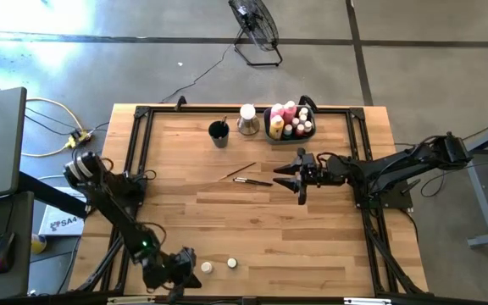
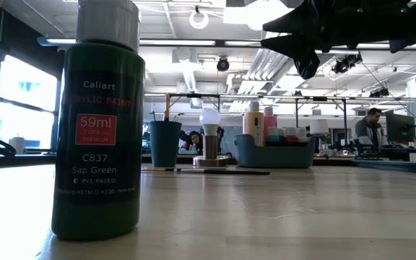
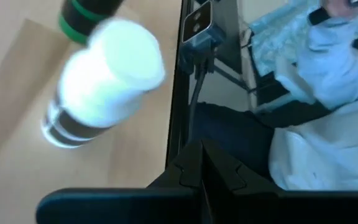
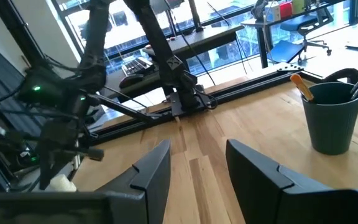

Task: Pick & Place Paint Supplies
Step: Move the small white paint bottle to the center of the table

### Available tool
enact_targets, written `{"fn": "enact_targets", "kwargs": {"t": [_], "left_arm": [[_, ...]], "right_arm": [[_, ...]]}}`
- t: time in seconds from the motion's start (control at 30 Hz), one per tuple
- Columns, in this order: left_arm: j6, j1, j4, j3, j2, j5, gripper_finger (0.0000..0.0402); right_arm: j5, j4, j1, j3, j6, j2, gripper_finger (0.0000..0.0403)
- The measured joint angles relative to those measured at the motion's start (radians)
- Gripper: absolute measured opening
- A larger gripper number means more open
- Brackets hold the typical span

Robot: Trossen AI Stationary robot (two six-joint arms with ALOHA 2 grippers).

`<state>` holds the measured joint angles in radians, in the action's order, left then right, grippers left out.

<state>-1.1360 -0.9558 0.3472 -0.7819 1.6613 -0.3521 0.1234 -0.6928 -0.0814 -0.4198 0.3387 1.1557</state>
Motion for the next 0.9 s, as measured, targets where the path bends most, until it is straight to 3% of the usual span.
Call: {"fn": "enact_targets", "kwargs": {"t": [0.33, 0.53, 0.9], "left_arm": [[-0.222, -0.003, -0.34, -0.208, 0.142, -0.129, 0.0], [-0.247, -0.002, -0.408, -0.288, 0.175, -0.164, 0.0], [-0.317, 0.0, -0.429, -0.295, 0.193, -0.166, 0.0]], "right_arm": [[-0.003, 0.018, -0.026, 0.0, 0.005, 0.0, 0.0149], [0.0, 0.048, -0.07, 0.0, 0.015, 0.0, 0.0149], [0.008, 0.061, -0.137, 0.0, 0.032, 0.0, 0.0149]]}}
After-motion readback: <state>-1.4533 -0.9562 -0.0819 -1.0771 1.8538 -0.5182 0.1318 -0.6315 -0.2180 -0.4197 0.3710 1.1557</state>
